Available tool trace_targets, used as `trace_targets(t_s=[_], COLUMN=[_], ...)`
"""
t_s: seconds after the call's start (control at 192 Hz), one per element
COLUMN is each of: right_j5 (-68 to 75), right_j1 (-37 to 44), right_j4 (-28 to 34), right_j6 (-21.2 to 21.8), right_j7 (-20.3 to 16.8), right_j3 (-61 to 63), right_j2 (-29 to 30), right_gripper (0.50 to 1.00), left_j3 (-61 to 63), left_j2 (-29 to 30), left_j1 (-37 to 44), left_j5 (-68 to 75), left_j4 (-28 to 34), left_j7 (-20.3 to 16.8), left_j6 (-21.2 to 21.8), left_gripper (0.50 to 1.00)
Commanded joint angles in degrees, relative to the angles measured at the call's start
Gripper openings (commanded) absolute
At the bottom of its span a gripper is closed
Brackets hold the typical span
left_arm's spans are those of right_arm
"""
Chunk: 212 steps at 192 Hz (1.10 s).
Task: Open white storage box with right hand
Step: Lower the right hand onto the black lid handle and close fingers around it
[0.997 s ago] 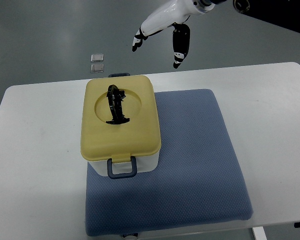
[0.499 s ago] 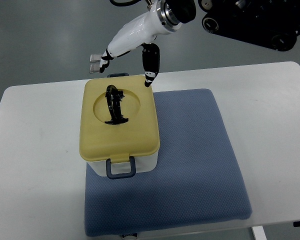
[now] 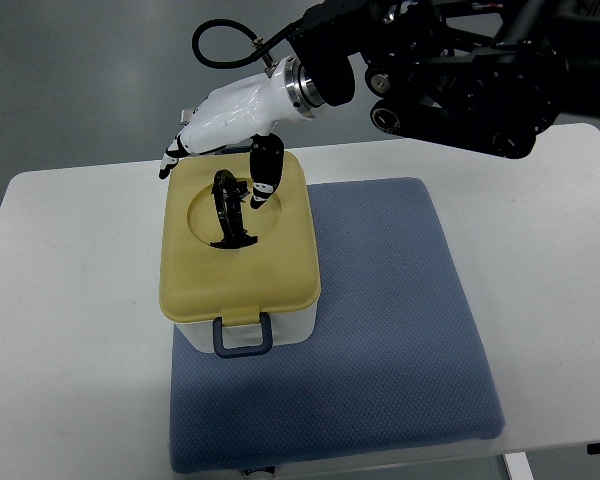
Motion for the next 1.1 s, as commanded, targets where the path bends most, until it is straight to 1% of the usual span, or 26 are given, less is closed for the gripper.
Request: trace_targets(t_s=[0.0,0.156,0.322,0.54,0.592,0.655,0.691,0.748,0.779,0.8,0.805,0.826,0.862,0.878,0.883,0.888,0.894,0.899,0.904,0.909,0.914,0.919,0.925,0.93,0.935,1.096], right_j5=[-0.2,-0.2,-0.2,-0.8,-0.8,-0.8,-0.8,-0.8,-0.8,-0.8,-0.8,-0.8,-0.9,-0.9,-0.9,-0.9,-1.0,-1.0,-1.1,-1.1,-1.2,-1.2,-1.3,-1.3,-1.4,-1.7], right_j1=[-0.8,-1.4,-2.1,-3.6,-3.6,-3.7,-3.7,-3.8,-3.9,-3.9,-4.0,-4.0,-4.1,-4.1,-4.1,-4.1,-4.1,-4.1,-4.1,-4.1,-4.1,-4.1,-4.1,-4.1,-4.1,-3.6], right_j4=[-0.1,-0.1,-0.4,-0.7,-0.7,-0.8,-0.8,-0.8,-0.8,-0.8,-0.8,-0.8,-0.8,-0.8,-0.8,-0.8,-0.8,-0.8,-0.8,-0.8,-0.8,-0.8,-0.8,-0.8,-0.8,-0.8], right_j6=[-0.9,-1.1,-2.9,-3.8,-4.0,-4.4,-4.7,-5.2,-5.6,-5.8,-5.8,-5.8,-6.0,-6.0,-6.0,-6.0,-6.0,-6.0,-6.0,-6.0,-6.0,-6.0,-6.0,-6.0,-6.0,-6.0], right_j7=[-0.1,-0.1,-0.2,-0.2,-0.2,-0.2,-0.2,-0.2,-0.2,-0.2,-0.1,-0.1,-0.1,-0.1,-0.1,-0.1,-0.1,-0.1,-0.1,-0.1,-0.1,-0.1,-0.1,-0.1,-0.1,-0.1], right_j3=[-0.2,-0.3,-0.6,-0.8,-1.1,-1.6,-2.0,-2.4,-2.4,-2.4,-2.4,-2.4,-2.5,-2.5,-2.5,-2.5,-2.5,-2.5,-2.5,-2.5,-2.5,-2.5,-2.5,-2.5,-2.5,-2.4], right_j2=[0.1,0.1,0.5,0.9,0.9,1.0,1.0,1.0,1.0,1.0,1.0,1.0,1.0,1.0,1.0,1.0,1.0,1.0,1.0,1.0,0.9,0.9,1.0,1.0,0.9,0.9], right_gripper=[0.924,0.921,0.917,0.909,0.899,0.866,0.862,0.823,0.782,0.746,0.727,0.713,0.650,0.635,0.617,0.617,0.597,0.596,0.574,0.574,0.550,0.549,0.527,0.527,0.505,0.500], left_j3=[0.0,0.0,0.0,0.0,0.0,-0.1,0.0,0.0,0.0,0.0,0.0,0.0,0.0,0.0,0.0,0.0,0.0,0.0,0.0,0.0,0.0,0.0,0.0,0.0,0.0,0.0], left_j2=[0.0,0.0,0.0,0.0,0.0,0.0,0.0,0.0,0.0,0.0,0.0,0.0,0.0,0.0,0.0,0.0,0.0,0.0,0.0,0.0,0.0,0.0,0.0,0.0,0.0,0.0], left_j1=[0.0,0.0,0.0,0.0,0.0,0.0,0.0,0.0,0.0,0.0,0.0,0.0,0.0,0.0,0.0,0.0,0.0,0.0,0.0,0.0,0.0,0.0,0.0,0.0,0.0,0.0], left_j5=[0.0,0.0,0.0,0.0,0.0,0.0,0.0,0.0,0.0,0.0,0.0,0.0,0.0,0.0,0.0,0.0,0.0,0.0,0.0,0.0,0.0,0.0,0.0,0.0,0.0,0.0], left_j4=[0.0,0.0,0.0,0.0,0.1,0.1,0.1,0.1,0.1,0.1,0.1,0.1,0.1,0.1,0.1,0.1,0.1,0.1,0.1,0.1,0.1,0.1,0.1,0.1,0.1,0.1], left_j7=[0.0,0.0,0.0,0.0,0.0,0.0,0.0,0.0,0.0,0.0,0.0,0.0,0.0,0.0,0.0,0.0,0.0,0.0,0.0,0.0,0.0,0.0,0.0,0.0,0.0,0.0], left_j6=[0.0,0.0,0.0,0.0,0.0,0.0,0.0,0.0,0.0,0.0,0.0,0.0,0.0,0.0,0.0,0.0,0.0,0.0,0.0,0.0,0.0,0.0,0.0,0.0,0.0,0.0], left_gripper=[1.000,1.000,1.000,1.000,1.000,1.000,1.000,1.000,1.000,1.000,1.000,1.000,1.000,1.000,1.000,1.000,1.000,1.000,1.000,1.000,1.000,1.000,1.000,1.000,1.000,1.000])
